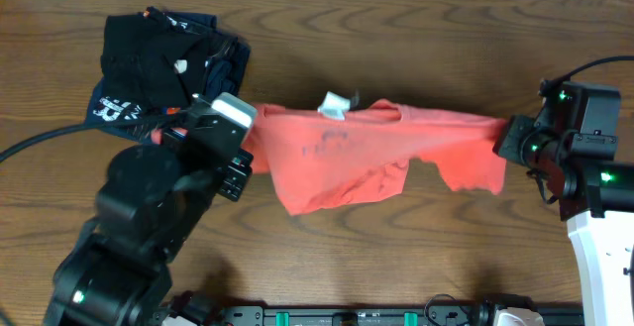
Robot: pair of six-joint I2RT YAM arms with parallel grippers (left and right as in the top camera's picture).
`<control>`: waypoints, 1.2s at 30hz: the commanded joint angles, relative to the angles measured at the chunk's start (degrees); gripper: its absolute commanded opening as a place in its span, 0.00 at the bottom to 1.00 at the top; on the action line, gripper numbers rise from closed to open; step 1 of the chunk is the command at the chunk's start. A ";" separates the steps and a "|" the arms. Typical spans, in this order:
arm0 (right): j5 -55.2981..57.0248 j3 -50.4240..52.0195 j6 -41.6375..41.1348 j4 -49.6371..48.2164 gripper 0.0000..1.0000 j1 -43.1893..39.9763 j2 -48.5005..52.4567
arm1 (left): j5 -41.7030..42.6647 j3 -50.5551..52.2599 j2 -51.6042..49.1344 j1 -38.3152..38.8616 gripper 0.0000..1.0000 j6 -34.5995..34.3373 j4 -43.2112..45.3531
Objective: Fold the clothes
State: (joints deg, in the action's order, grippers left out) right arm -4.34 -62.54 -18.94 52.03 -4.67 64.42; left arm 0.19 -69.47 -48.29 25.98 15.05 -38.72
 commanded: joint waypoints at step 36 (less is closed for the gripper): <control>-4.22 5.77 3.41 3.52 0.23 -0.50 7.74 | 2.08 1.86 -25.64 -0.52 0.06 -10.86 -8.81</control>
State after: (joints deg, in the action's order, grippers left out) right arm -5.43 -59.05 -17.08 56.49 -4.82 71.79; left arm 4.73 -67.79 -74.83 25.87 4.47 -46.87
